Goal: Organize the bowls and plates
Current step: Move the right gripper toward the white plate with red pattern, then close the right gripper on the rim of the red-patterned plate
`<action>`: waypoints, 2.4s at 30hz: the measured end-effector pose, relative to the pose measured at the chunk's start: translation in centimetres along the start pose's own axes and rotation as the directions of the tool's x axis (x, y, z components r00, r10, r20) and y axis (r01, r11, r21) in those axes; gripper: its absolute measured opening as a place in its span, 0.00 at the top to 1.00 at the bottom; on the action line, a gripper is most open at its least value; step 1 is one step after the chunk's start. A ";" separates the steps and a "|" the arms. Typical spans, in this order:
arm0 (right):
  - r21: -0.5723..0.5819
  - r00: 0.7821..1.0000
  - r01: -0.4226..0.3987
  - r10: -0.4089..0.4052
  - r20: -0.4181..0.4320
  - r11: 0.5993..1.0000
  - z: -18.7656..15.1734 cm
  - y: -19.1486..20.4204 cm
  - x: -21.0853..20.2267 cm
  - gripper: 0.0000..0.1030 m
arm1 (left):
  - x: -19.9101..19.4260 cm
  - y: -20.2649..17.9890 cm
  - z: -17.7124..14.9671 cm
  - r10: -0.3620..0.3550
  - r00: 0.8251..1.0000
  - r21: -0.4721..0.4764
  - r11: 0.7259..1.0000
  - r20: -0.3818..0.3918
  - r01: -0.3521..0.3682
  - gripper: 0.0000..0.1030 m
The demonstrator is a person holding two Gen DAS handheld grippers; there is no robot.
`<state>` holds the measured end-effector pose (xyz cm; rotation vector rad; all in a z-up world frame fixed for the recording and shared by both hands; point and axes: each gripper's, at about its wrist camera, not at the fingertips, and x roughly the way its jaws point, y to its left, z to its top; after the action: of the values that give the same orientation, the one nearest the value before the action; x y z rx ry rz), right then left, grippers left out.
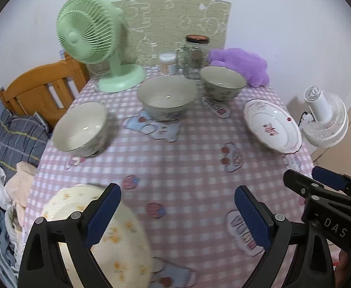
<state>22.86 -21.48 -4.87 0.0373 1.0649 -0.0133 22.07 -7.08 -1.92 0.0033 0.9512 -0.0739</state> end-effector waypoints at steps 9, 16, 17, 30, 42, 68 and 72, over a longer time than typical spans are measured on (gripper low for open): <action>-0.016 1.000 -0.004 0.005 0.029 1.000 2.8 -6.4 1.2 0.39 | 2.4 -6.2 2.5 0.010 1.000 -0.030 1.000 0.011 -0.010 0.07; 0.026 0.999 -0.029 0.028 0.045 0.999 5.5 -11.2 2.8 0.39 | 4.6 -10.4 6.2 0.054 0.998 -0.030 0.998 0.039 -0.053 0.07; 0.035 0.999 -0.024 0.022 0.050 0.999 6.1 -12.0 3.1 0.39 | 5.0 -10.9 6.5 0.051 0.998 -0.026 0.998 0.037 -0.050 0.07; 0.074 0.999 0.002 -0.004 0.039 0.997 10.7 -17.8 9.3 0.16 | 13.1 -14.1 9.3 0.026 0.999 0.003 1.000 -0.035 -0.026 0.07; 0.073 0.999 -0.038 0.035 0.037 0.997 12.6 -18.7 14.8 0.15 | 18.4 -16.0 10.4 0.034 0.996 -0.014 0.999 -0.080 -0.036 0.20; 0.049 0.998 0.036 -0.034 -0.054 0.998 11.1 -17.1 16.9 0.57 | 18.7 -16.0 9.6 0.038 0.993 0.022 0.999 -0.113 -0.036 0.53; 0.054 0.997 0.044 -0.041 -0.060 0.998 10.3 -16.7 15.9 0.57 | 17.7 -15.7 8.9 0.034 0.993 0.033 0.999 -0.114 -0.030 0.53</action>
<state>39.06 -38.47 -14.19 0.0651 1.1241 -0.0802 38.48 -24.18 -10.66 0.0520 1.0647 -0.0590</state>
